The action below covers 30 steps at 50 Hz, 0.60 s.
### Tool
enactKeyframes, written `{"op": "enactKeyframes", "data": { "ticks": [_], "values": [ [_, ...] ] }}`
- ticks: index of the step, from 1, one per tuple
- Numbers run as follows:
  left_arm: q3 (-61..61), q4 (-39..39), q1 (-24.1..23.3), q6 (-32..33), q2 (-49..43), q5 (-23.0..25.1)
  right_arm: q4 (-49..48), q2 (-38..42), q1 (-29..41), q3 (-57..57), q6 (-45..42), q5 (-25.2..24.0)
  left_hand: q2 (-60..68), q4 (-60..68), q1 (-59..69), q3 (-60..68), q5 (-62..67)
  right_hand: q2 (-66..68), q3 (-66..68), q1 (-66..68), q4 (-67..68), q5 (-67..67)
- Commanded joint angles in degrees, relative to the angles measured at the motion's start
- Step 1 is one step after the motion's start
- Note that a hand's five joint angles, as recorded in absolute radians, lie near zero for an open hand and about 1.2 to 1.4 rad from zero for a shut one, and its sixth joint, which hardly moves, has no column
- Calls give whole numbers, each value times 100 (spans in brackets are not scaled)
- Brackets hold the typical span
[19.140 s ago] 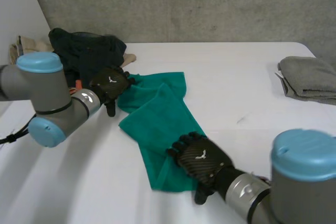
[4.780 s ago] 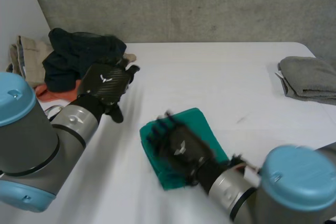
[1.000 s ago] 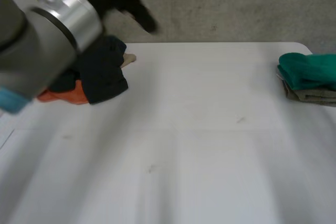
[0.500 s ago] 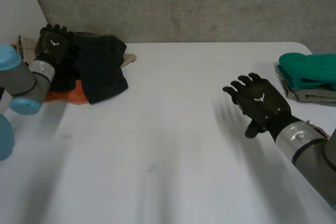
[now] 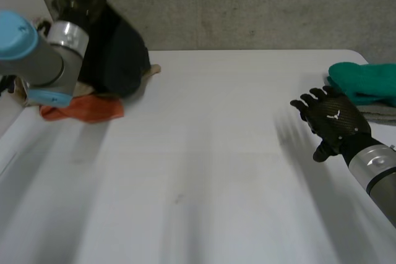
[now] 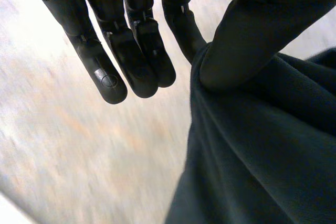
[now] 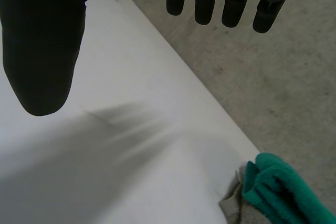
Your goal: Fold the laundry.
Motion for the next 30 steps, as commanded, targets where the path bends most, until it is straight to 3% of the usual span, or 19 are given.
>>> {"op": "enactKeyframes", "data": {
  "ticks": [1, 7, 14, 15, 18, 24, 30],
  "values": [
    [-2022, 322, -1002, -1432, 2005, 30, 6, -220, -22, -96, 57, 20, 1182, 1147, 1511, 1188, 1343, -152, -150, -257, -135, -229],
    [-3646, 348, -2011, -2119, 2823, 241, 24, -264, -224, -157, 101, 55, 1182, 1147, 1511, 1188, 1343, -152, -150, -257, -135, -229],
    [-4940, 261, -2541, -2041, 2632, 285, 85, -255, -321, -297, 101, 90, 1182, 1147, 1511, 1188, 1343, -152, -150, -257, -135, -229],
    [-5011, 226, -2550, -1988, 2596, 294, 103, -255, -321, -324, 101, 90, 452, 416, 781, 457, 612, -152, -150, -257, -135, -229],
    [-5109, -2, -2620, -1603, 2639, 224, 225, -255, -312, -438, 93, 73, -3797, -3833, -3468, -3792, -3637, -152, -150, -257, -135, -229],
    [-4845, -223, -2489, -1056, 3315, -30, 752, -211, -268, -754, 110, 37, -4871, -4906, -4542, -4865, -4710, -152, -150, -257, -135, -229],
    [-4836, -486, -1874, -1012, 3598, -304, 1754, -229, 12, -983, 233, 64, -4922, -4957, -4592, -4916, -4761, -152, -150, -257, -135, -229]
  ]
}}
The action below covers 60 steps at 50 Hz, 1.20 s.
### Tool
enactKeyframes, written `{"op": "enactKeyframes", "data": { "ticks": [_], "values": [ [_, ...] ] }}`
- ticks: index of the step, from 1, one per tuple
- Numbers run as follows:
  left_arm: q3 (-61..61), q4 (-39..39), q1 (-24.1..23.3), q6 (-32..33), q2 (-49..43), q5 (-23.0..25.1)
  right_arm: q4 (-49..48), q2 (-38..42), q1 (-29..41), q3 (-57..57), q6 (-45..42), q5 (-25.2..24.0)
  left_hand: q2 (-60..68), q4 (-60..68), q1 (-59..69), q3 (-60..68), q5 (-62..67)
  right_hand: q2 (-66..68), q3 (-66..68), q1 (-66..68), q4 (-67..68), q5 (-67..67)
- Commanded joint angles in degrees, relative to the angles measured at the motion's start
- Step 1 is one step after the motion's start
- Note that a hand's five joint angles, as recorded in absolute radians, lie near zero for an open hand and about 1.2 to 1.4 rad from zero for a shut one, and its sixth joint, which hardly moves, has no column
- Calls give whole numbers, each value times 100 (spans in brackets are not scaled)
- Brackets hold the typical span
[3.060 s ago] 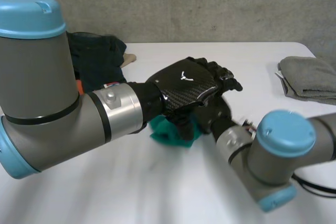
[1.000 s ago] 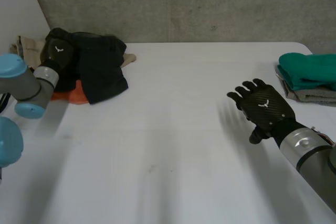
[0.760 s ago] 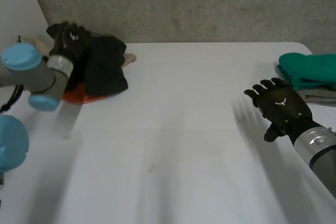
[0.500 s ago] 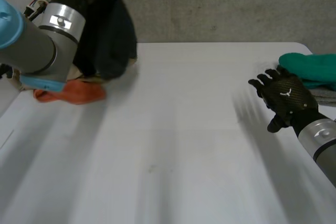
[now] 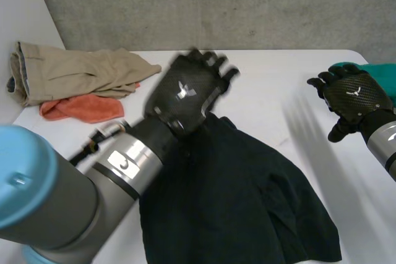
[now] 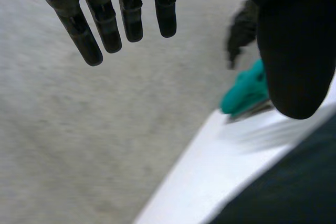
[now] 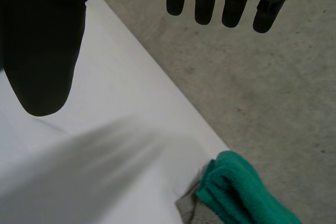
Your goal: Fold the laundry.
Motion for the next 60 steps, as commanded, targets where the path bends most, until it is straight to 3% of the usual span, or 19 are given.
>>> {"op": "enactKeyframes", "data": {
  "ticks": [1, 3, 9, 15, 23, 36, 40, 41, 42, 48, 54, 60],
  "values": [
    [73, -373, 681, 125, 379, -273, 1180, -7, 354, -275, 179, 21, 0, 57, -35, -4, 90, -152, -150, -257, -135, -229],
    [47, -732, 970, 125, 353, -265, 1662, -42, 512, -319, 328, 21, -17, 41, -51, -20, 74, -152, -150, -257, -135, -229],
    [64, -1594, 1208, 204, -340, -177, 2648, -130, 697, -188, 469, -66, -185, -128, -220, -189, -95, -152, -150, -257, -135, -229],
    [108, -2183, 1585, 791, -859, -124, 2046, -104, 1101, 251, 470, -40, -369, -312, -404, -373, -278, -152, -150, -257, -135, -229],
    [55, -2132, 2000, 1662, -1246, -124, 1112, 107, 1190, 498, 426, 56, 49, 107, 15, 46, 140, -152, -150, -257, -135, -229],
    [608, -1543, 1982, 1725, -2231, -27, 989, 371, 1164, 428, 364, 224, 891, 948, 856, 888, 982, -152, -150, -257, -135, -229],
    [802, -1446, 1947, 1742, -2460, 104, 901, 380, 1137, 445, 364, 232, 2467, 2524, 2432, 2463, 2557, -152, -150, -257, -135, -229],
    [924, -1446, 1930, 1725, -2512, 96, 866, 380, 1128, 454, 364, 232, 4804, 4861, 4769, 4800, 4895, -152, -150, -257, -135, -229],
    [986, -1429, 1929, 1707, -2539, 70, 848, 380, 1128, 454, 364, 241, 6091, 6148, 6056, 6087, 6181, -152, -150, -257, -135, -229],
    [1540, -1121, 1947, 1751, -2934, -141, 804, 380, 1120, 454, 364, 241, 6104, 6161, 6069, 6100, 6194, -152, -150, -257, -135, -229],
    [2409, -1024, 1982, 1681, -3040, -782, 804, 354, 1120, 428, 364, 241, 6104, 6161, 6069, 6100, 6194, -152, -150, -257, -135, -229],
    [3209, -857, 1842, 1295, -2707, -862, 812, 327, 1120, 340, 373, 232, 6104, 6161, 6069, 6100, 6194, -152, -150, -257, -135, -229]
  ]
}}
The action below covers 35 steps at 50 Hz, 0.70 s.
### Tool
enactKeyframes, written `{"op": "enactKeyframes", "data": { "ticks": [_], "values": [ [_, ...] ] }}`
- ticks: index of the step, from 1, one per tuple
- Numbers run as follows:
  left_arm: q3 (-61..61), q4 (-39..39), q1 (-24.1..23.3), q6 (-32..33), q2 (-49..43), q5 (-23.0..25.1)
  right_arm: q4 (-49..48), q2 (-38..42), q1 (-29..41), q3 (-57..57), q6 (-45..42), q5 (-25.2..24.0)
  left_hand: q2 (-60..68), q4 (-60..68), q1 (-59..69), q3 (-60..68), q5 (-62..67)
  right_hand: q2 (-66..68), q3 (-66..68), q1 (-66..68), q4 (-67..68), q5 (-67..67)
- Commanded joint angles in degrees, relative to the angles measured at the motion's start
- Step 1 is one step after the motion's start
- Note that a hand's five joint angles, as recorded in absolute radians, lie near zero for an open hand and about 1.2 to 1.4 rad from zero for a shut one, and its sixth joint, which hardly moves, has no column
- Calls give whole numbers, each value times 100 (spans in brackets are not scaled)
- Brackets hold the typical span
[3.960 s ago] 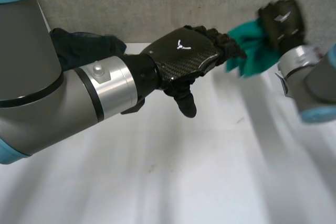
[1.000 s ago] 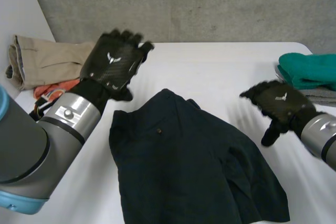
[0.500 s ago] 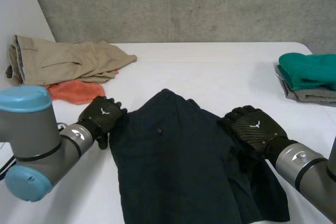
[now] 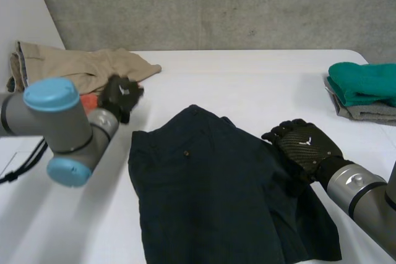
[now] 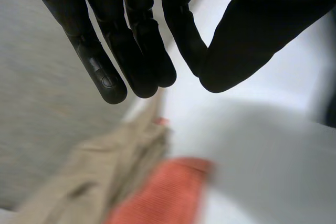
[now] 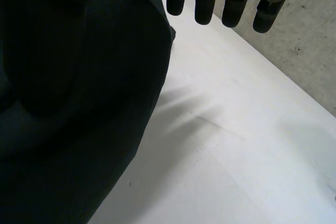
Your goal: Fold the laundry.
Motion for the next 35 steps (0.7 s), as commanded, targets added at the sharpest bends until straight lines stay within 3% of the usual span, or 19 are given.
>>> {"op": "enactKeyframes", "data": {
  "ticks": [1, 3, 4, 5, 8, 11, 20, 32, 35],
  "values": [
    [924, 112, -193, -673, 428, -156, 14, -25, 1, -120, 17, 19, 1177, 1150, 1423, 1209, 1322, -152, -150, -257, -135, -229],
    [934, 33, -263, -948, 517, -129, 14, -34, 1, -130, 17, 19, 1177, 1150, 1423, 1209, 1322, -152, -150, -257, -135, -229],
    [890, -46, -307, -1053, 561, -120, 14, -34, 1, -130, 17, 11, -170, -197, 76, -138, -25, -152, -150, -257, -135, -229],
    [716, -281, -421, -1167, 596, -103, 14, -43, 1, -103, 17, -7, -3381, -3408, -3134, -3349, -3236, -152, -150, -257, -135, -229],
    [251, -782, -536, -1064, 579, 11, 14, -43, 1, -59, 17, -16, -4773, -4800, -4526, -4741, -4628, -152, -150, -257, -135, -229],
    [-67, -908, -493, -827, 517, 152, 5, -34, 1, -42, 8, -25, -4793, -4820, -4546, -4761, -4648, -152, -150, -257, -135, -229],
    [-684, -864, 113, 965, 122, 477, 5, -25, 9, -33, 8, -16, -4121, -4148, -3874, -4089, -3976, -152, -150, -257, -135, -229],
    [-376, -864, 176, 1073, -362, 697, -13, 27, -8, -24, 8, -16, -3549, -3576, -3302, -3516, -3404, -152, -150, -257, -135, -229],
    [-323, -864, 141, 1038, -476, 793, -48, 45, 1, -15, 8, -7, -2846, -2873, -2599, -2814, -2701, -152, -150, -257, -135, -229]
  ]
}}
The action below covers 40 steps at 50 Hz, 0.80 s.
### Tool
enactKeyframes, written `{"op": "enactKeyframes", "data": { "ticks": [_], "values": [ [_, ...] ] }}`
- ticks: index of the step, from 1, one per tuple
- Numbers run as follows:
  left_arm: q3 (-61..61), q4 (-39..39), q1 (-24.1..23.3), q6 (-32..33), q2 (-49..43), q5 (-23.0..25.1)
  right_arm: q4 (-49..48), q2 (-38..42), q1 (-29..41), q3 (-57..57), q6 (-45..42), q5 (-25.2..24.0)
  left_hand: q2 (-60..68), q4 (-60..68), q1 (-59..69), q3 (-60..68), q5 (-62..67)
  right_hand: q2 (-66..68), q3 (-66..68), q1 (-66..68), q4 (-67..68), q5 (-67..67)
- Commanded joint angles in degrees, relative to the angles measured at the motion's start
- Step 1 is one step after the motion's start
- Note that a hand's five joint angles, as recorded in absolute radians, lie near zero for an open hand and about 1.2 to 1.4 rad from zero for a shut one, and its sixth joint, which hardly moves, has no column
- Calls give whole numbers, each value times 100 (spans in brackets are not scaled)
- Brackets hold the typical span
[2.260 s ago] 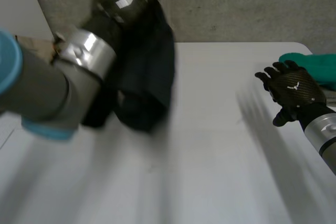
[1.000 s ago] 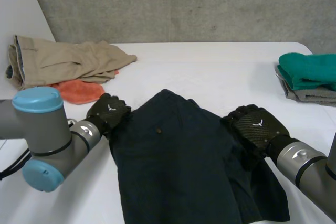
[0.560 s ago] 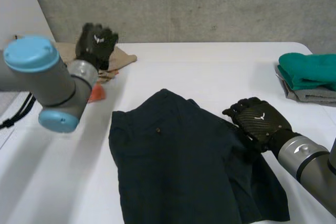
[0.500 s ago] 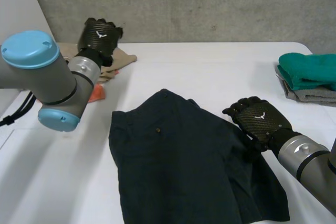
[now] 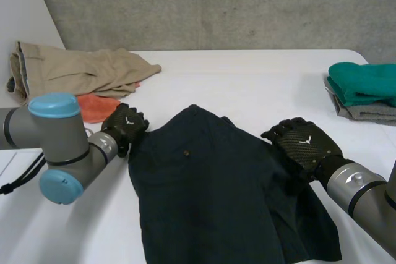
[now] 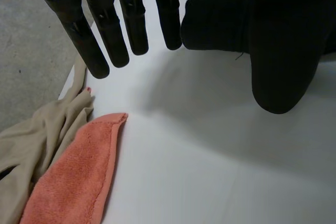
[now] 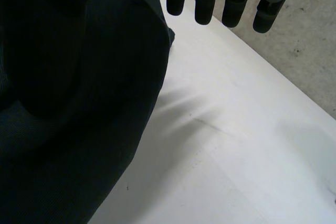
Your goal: Fold the laundry.
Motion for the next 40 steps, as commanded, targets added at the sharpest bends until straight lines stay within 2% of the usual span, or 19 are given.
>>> {"op": "enactKeyframes", "data": {
  "ticks": [1, 3, 4, 16, 27, 28, 29, 34, 40],
  "values": [
    [165, -1, -60, -134, -191, 215, -58, 41, -2, 5, -6, 9, 1790, 1754, 1761, 1766, 1742, -152, -150, -257, -135, -229],
    [174, 8, -69, -195, -191, 259, -102, 41, -2, 14, -15, 9, 3585, 3549, 3556, 3561, 3537, -152, -150, -257, -135, -229],
    [182, 43, -95, -291, -191, 294, -154, 41, -2, 23, -15, 17, 5144, 5108, 5115, 5120, 5096, -152, -150, -257, -135, -229],
    [499, 694, -271, -1338, 284, 189, -252, 41, -2, -12, -15, 26, 5275, 5239, 5246, 5251, 5227, -152, -150, -257, -135, -229],
    [771, 405, -341, -1435, 486, 207, -234, 50, -2, -21, -23, 26, 5275, 5239, 5246, 5251, 5227, -152, -150, -257, -135, -229],
    [763, 186, -376, -1418, 495, 198, -234, 50, -2, -21, -23, 26, 2379, 2344, 2351, 2356, 2332, -152, -150, -257, -135, -229],
    [745, 71, -403, -1409, 486, 198, -234, 50, -11, -4, -23, 26, 1351, 1316, 1322, 1328, 1304, -152, -150, -257, -135, -229],
    [640, -466, -473, -1347, 372, 180, -252, 50, -11, 23, -23, 26, 988, 952, 959, 964, 940, -152, -150, -257, -135, -229],
    [315, -589, -211, -1338, 310, 259, -260, 50, -19, 14, -23, 26, 1105, 1070, 1076, 1081, 1057, -152, -150, -257, -135, -229]
  ]
}}
